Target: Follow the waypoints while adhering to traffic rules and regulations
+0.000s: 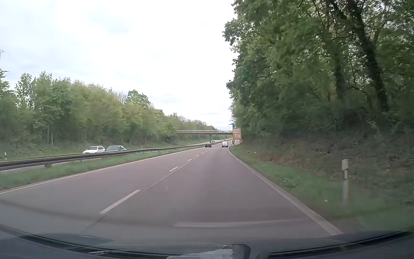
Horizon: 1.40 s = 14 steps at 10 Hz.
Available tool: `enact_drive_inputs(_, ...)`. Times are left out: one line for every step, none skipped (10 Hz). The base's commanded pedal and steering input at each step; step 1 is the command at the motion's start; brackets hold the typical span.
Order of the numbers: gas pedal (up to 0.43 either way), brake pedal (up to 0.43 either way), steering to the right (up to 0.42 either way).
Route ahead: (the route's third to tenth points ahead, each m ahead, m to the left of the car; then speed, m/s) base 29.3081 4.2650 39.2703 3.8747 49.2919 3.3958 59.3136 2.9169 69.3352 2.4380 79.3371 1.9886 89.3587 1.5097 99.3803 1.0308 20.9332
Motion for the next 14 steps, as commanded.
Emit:
enact_drive_inputs(0.087,0.0,0.001)
enact_drive_inputs(0.087,0.0,0.001)
enact_drive_inputs(0.087,0.0,0.0)
enact_drive_inputs(0.087,0.0,0.0)
enact_drive_inputs(0.087,0.0,0.001)
enact_drive_inputs(0.087,0.0,0.001)
enact_drive_inputs(0.087,0.0,0.001)
enact_drive_inputs(0.087,0.0,0.001)
enact_drive_inputs(0.087,0.0,0.001)
enact_drive_inputs(0.087,0.0,0.001)
enact_drive_inputs(0.087,0.0,0.001)
enact_drive_inputs(0.087,0.0,0.001)
enact_drive_inputs(0.087,0.0,0.001)
enact_drive_inputs(0.087,0.0,0.001)
